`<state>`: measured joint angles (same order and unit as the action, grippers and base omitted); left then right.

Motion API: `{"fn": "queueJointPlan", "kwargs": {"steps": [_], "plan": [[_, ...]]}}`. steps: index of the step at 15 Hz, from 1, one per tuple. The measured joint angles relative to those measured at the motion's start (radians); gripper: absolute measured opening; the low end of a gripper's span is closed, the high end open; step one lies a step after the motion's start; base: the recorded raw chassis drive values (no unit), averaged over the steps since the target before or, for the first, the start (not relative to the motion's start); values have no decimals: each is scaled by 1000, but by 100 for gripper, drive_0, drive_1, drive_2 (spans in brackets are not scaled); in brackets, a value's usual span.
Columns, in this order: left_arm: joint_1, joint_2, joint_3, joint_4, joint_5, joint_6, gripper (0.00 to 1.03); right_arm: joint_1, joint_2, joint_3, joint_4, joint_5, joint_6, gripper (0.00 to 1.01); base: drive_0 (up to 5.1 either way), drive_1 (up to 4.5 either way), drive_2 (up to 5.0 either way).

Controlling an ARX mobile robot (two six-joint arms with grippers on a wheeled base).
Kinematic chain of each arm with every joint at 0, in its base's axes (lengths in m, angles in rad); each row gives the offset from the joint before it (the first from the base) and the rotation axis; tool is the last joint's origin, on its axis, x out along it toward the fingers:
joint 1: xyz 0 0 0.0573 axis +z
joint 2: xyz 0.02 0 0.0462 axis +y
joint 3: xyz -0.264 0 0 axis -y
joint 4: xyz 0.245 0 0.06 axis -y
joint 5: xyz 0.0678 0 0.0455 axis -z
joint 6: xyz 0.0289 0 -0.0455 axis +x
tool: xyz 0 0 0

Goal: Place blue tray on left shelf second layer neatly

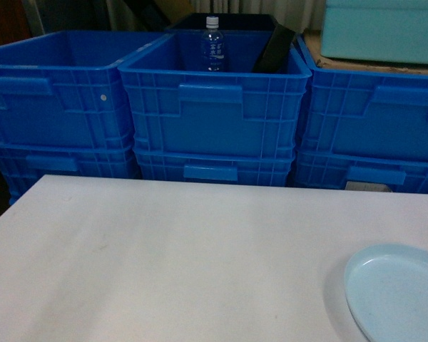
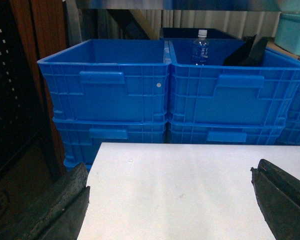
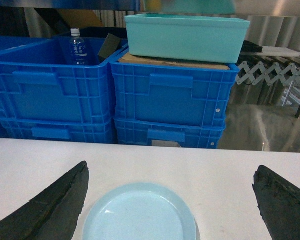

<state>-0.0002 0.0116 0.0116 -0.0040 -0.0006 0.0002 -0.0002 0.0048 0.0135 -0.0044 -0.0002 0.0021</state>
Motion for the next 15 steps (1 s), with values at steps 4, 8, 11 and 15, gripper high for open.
{"fn": "queueJointPlan", "kwargs": {"steps": [4,8,11,15], "plan": [[0,0,0,0,0,0,98,0,0,0,0,0,0,98,0,0,0],[0,0,0,0,0,0,98,0,0,0,0,0,0,98,0,0,0],[0,0,0,0,0,0,98,0,0,0,0,0,0,98,0,0,0],[0,0,0,0,0,0,98,0,0,0,0,0,0,98,0,0,0]]}}
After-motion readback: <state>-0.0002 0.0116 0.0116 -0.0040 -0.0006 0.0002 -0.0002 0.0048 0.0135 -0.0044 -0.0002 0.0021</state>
